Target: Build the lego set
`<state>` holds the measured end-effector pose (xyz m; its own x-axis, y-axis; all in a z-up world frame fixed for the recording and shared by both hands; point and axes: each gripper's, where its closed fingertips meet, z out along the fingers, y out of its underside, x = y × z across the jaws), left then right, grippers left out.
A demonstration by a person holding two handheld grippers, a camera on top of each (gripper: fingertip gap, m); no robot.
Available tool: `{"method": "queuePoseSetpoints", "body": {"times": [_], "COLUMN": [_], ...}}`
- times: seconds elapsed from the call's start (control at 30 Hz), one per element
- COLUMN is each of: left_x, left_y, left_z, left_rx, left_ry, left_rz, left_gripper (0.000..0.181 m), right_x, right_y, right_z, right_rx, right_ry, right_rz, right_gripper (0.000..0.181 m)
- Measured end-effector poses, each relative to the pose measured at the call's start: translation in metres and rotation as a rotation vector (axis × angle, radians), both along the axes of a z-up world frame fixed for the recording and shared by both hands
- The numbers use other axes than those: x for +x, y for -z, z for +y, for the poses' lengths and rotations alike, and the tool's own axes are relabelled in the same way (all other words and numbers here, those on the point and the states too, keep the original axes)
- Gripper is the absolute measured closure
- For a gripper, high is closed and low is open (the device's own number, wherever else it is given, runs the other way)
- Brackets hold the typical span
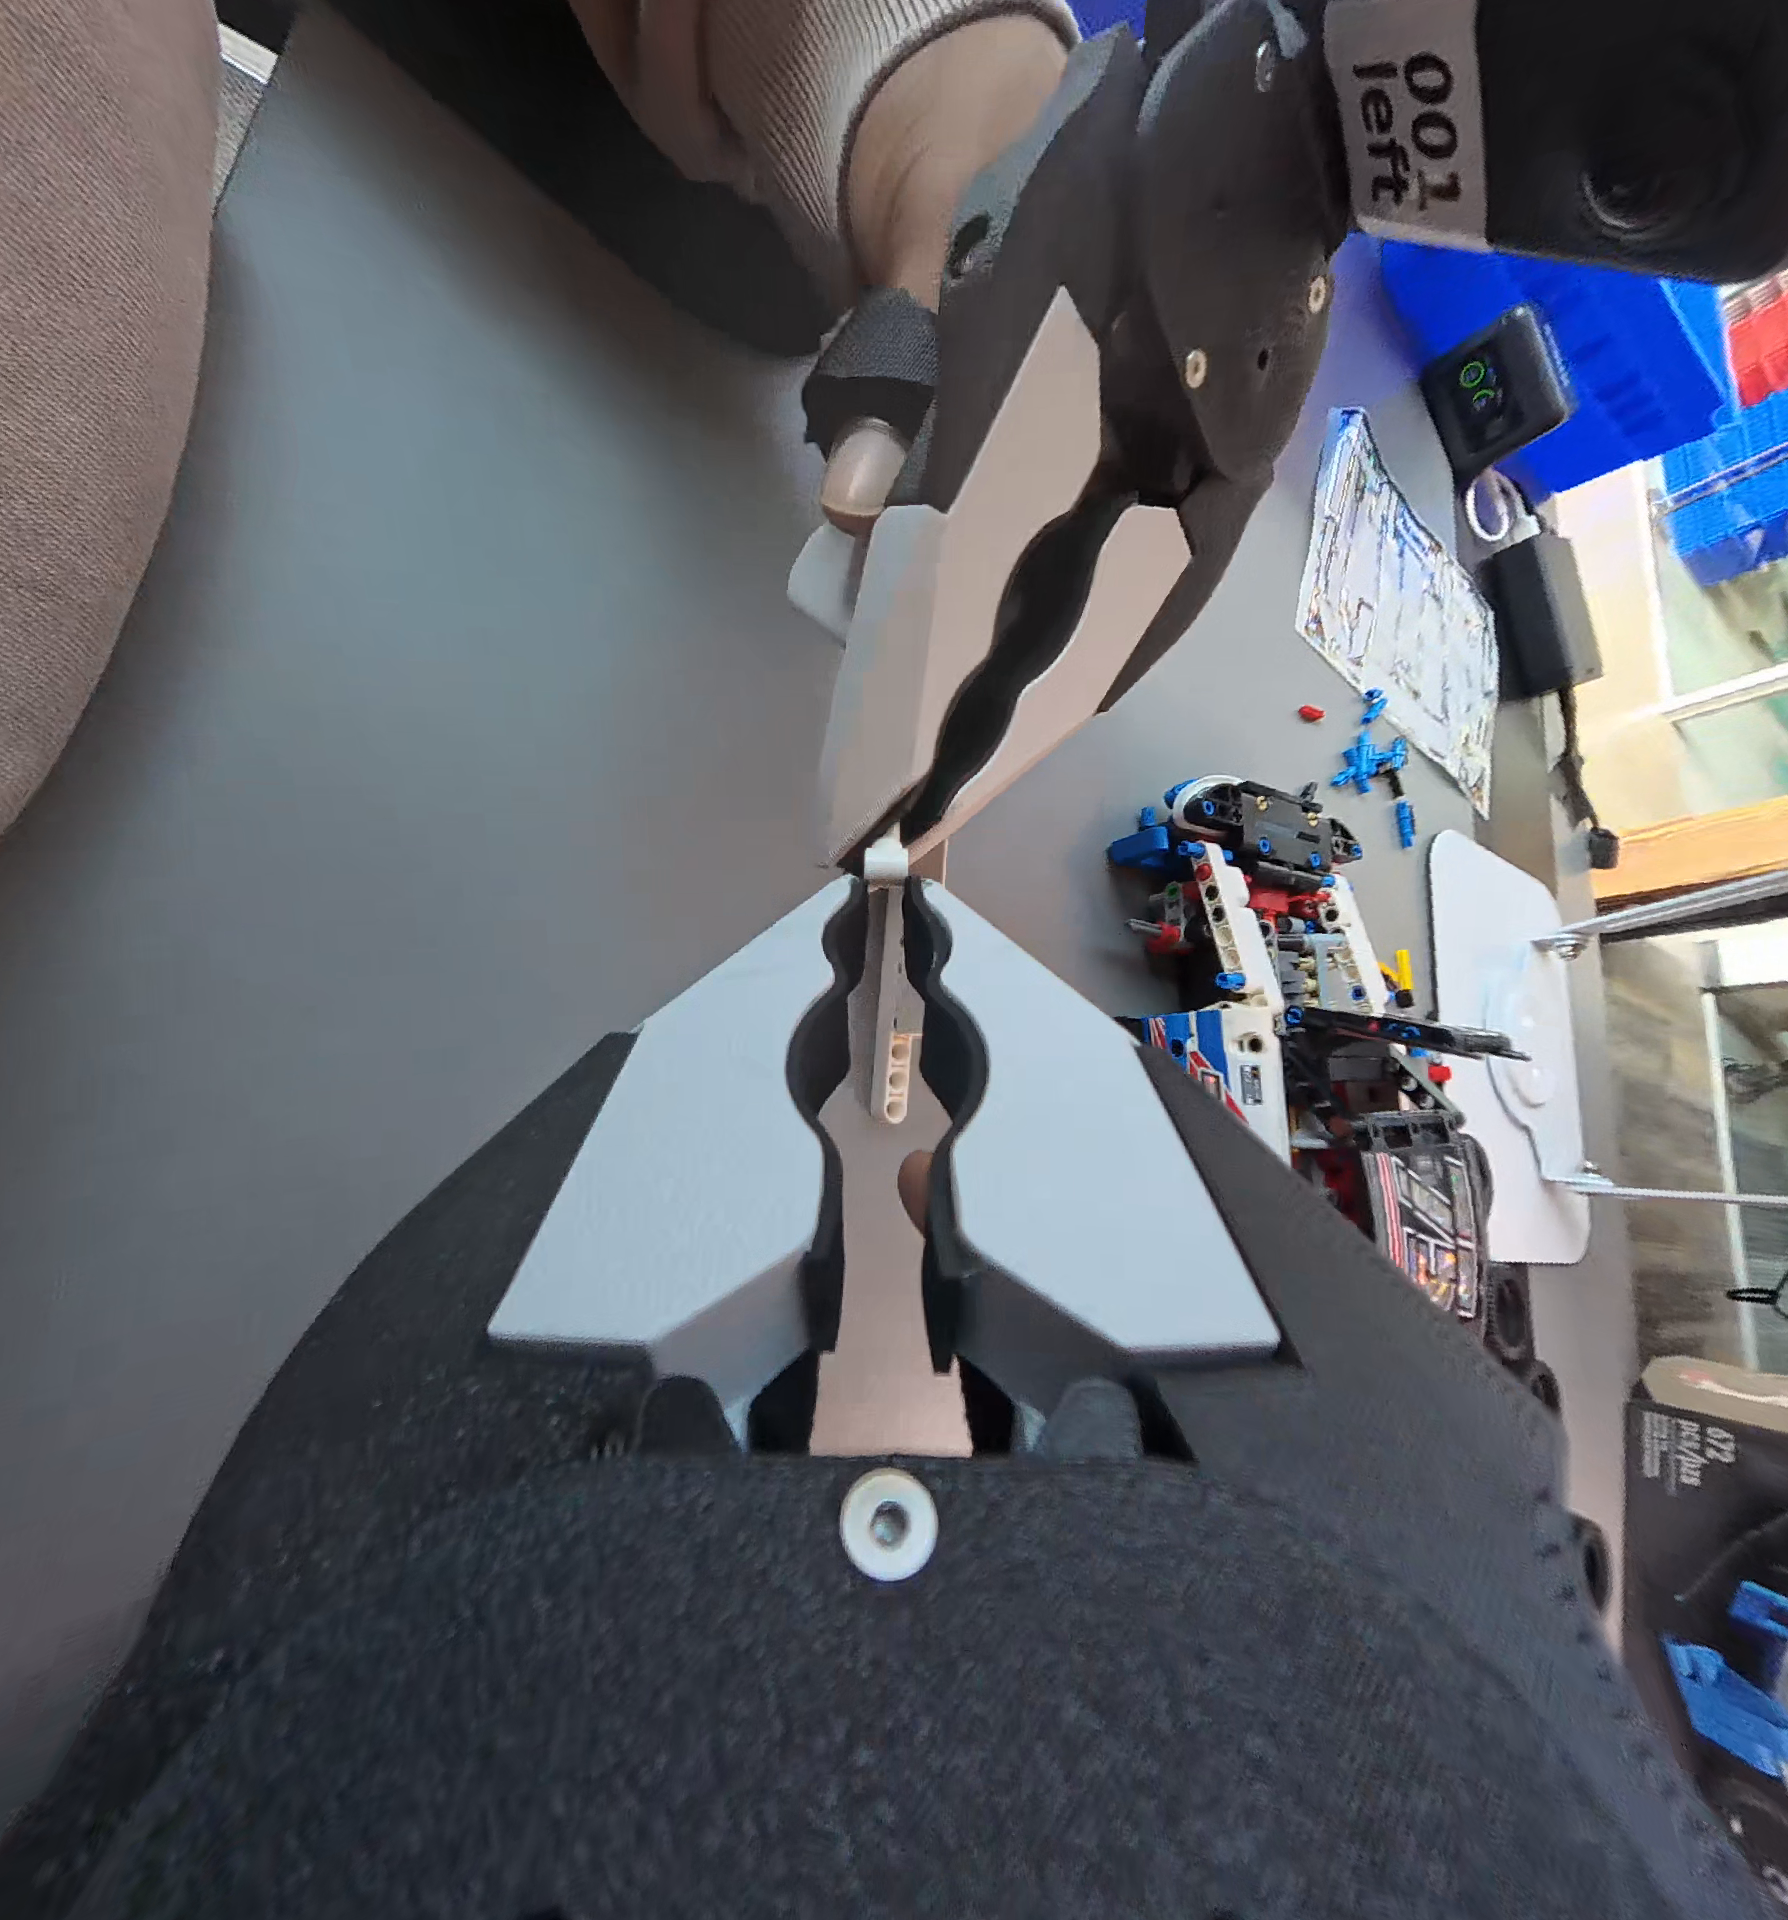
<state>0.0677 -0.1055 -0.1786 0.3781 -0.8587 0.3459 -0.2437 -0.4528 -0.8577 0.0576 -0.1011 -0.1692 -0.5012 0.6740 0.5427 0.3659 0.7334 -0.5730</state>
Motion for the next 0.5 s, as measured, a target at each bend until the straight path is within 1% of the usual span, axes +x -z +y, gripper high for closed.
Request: {"method": "queuePoseSetpoints", "body": {"times": [0.13,0.2,0.23,0.3,0.37,0.43,0.5], "left_x": [0.000,-0.001,-0.001,-0.002,-0.003,-0.002,-0.002], "left_y": [-0.005,-0.005,-0.005,-0.009,-0.016,-0.024,-0.027], "left_z": [-0.001,0.000,0.001,0.004,0.010,0.012,0.015], "left_rx": [-0.015,0.016,0.050,0.150,0.255,0.349,0.401], "left_ry": [0.007,0.003,0.001,-0.013,-0.043,-0.066,-0.087], "left_rz": [-0.045,-0.027,-0.014,0.008,0.020,0.019,0.029], "left_gripper": [0.175,0.178,0.178,0.178,0.178,0.178,0.178], "right_x": [0.001,0.002,0.001,0.001,0.003,0.003,0.003], "right_y": [-0.001,-0.001,-0.002,-0.005,-0.010,-0.019,-0.025], "right_z": [0.000,0.000,0.000,0.003,0.003,0.005,0.006], "right_rx": [0.070,0.078,0.052,-0.117,-0.391,-0.622,-0.726], "right_ry": [-0.033,-0.034,-0.020,0.038,0.092,0.129,0.137], "right_rz": [0.018,0.029,0.036,0.052,0.056,0.104,0.145], "right_gripper": [0.176,0.176,0.176,0.174,0.160,0.162,0.167]}}
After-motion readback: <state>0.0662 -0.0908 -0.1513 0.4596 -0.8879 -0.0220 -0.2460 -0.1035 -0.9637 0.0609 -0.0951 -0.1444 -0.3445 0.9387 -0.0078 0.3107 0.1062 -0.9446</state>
